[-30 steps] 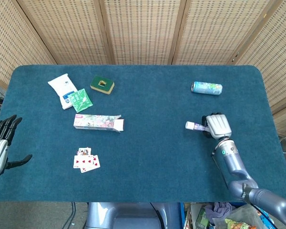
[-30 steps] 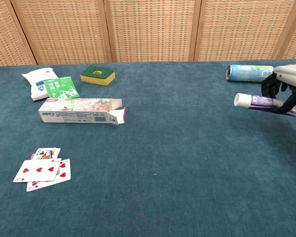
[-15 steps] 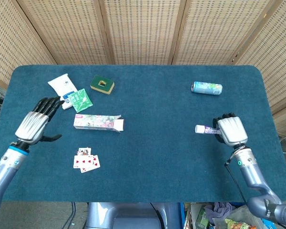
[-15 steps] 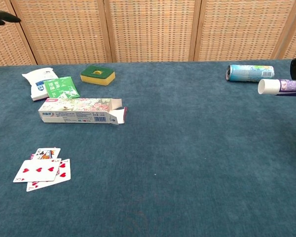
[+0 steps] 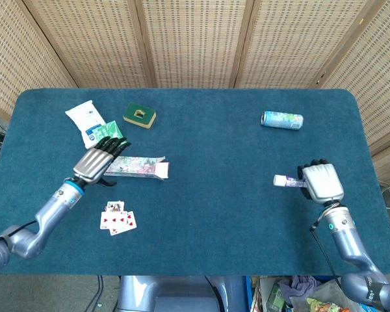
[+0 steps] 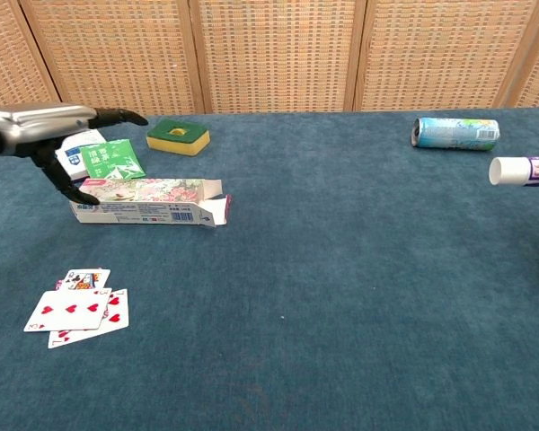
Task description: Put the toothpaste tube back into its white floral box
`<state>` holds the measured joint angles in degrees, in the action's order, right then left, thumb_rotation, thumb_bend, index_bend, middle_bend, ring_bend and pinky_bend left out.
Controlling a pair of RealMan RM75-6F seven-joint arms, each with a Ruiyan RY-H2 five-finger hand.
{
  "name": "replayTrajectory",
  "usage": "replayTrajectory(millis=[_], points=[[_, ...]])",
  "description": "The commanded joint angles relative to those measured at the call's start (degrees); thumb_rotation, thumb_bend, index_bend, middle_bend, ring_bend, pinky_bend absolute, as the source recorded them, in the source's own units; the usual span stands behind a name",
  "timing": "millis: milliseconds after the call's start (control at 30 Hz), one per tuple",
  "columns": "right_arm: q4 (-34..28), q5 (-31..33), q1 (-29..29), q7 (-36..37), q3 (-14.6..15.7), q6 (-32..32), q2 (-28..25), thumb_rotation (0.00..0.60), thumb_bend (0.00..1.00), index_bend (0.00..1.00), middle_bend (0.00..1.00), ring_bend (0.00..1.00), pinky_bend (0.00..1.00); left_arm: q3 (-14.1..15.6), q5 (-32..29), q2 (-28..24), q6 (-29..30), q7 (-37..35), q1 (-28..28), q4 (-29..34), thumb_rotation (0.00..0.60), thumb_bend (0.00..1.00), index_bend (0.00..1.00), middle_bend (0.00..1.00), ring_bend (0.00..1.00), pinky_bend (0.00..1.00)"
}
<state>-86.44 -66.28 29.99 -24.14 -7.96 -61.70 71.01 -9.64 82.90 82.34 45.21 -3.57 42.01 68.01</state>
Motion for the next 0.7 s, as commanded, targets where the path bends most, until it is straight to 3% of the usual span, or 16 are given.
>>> replayTrajectory(millis=[33,367,467,700], points=[[0.3,0.3,0.1,0.1,-0.1,0.2,0.1,0.6,0.48,0.54,0.56,0.38,0.32,-0.2,-1.6,3.4,-1.8,2.1,2.4,-3.4,0.6,0.19,0.0,0.0,0.0,0.05],[1.0,1.6,0.2,0.6,-0.4,0.8,0.4,0.6,0.49,0.54,0.56,0.38,0.32,0.1,-6.0,9.4,-7.0,3.2,5.5,-11.3,0.6,0.19,0.0,0.0,0.04,0.12],[0.4,1.8,0.0,0.7,-0.6,0.2,0.3,0.6,0.49,0.54,0.56,0.38,0.32,0.2,-6.9,11.5,-8.8,4.0,6.8,-14.3,0.6,0.19,0.02,0.05,0.08,0.16],[-1.6,1.7,-0.7,-0.1,-0.6,-1.3,-0.8,0.6,0.49,0.54,0.56,0.38,0.32,-0.1,-8.3,14.1,-9.4,6.0,8.5,-17.5,0.6,0.19,0.22,0.2,0.19,0.28]])
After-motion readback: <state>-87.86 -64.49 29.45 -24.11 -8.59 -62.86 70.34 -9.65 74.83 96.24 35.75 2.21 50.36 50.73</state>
